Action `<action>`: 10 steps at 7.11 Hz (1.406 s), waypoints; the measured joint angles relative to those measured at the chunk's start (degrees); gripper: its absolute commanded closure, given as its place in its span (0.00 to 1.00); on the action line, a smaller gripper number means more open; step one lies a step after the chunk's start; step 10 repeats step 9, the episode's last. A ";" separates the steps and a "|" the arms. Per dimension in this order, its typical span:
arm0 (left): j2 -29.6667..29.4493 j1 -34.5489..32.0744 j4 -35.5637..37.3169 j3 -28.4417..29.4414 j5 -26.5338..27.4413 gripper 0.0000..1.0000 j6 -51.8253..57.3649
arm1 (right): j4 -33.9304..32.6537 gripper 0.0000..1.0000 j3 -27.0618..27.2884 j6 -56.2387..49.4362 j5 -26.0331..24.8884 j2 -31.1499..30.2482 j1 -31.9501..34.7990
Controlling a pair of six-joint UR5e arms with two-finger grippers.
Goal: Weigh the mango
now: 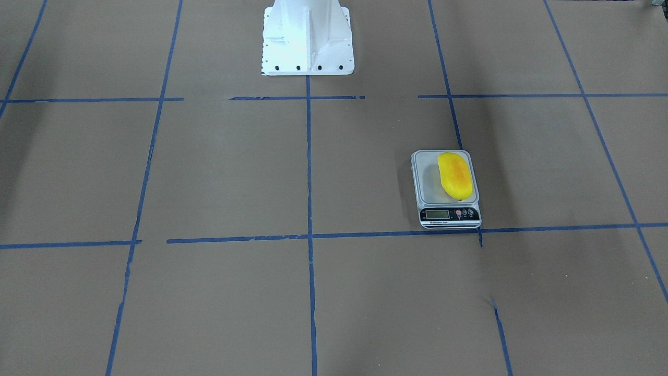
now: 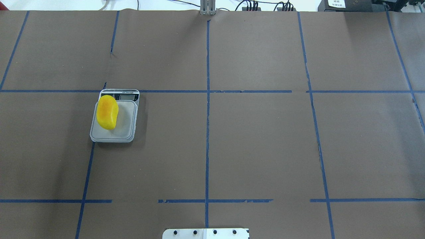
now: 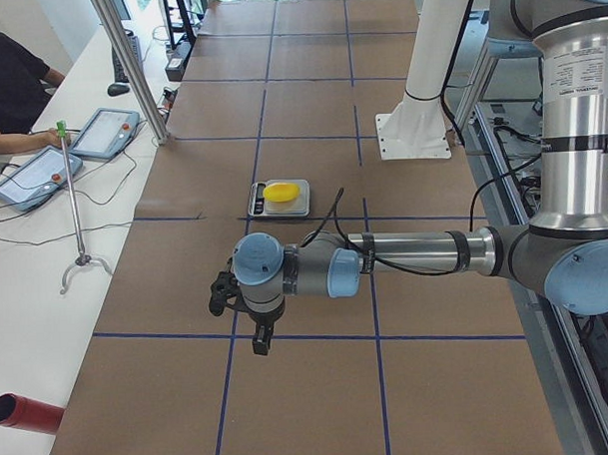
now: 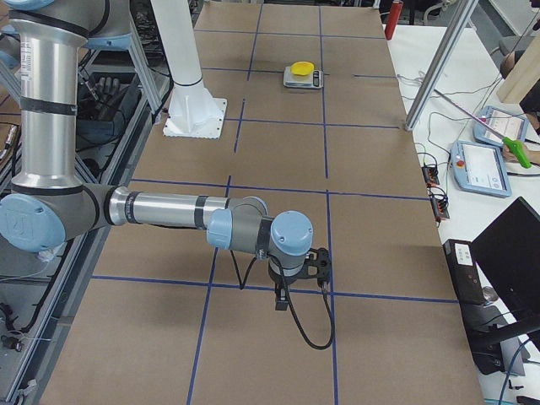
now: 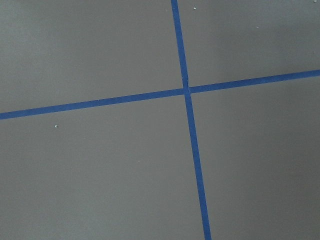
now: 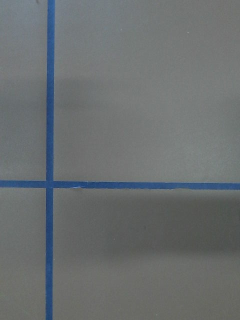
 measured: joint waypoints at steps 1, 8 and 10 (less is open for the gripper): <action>-0.26 0.00 0.03 -0.09 0.03 0.00 -0.03 | 0.00 0.00 0.00 0.03 0.00 0.00 0.00; -1.16 -0.03 0.49 -0.20 0.08 0.00 -0.04 | 0.00 0.00 0.00 0.06 0.00 0.00 0.00; -1.16 -0.01 0.49 -0.20 0.08 0.00 -0.04 | 0.00 0.00 0.02 0.04 0.00 0.00 0.00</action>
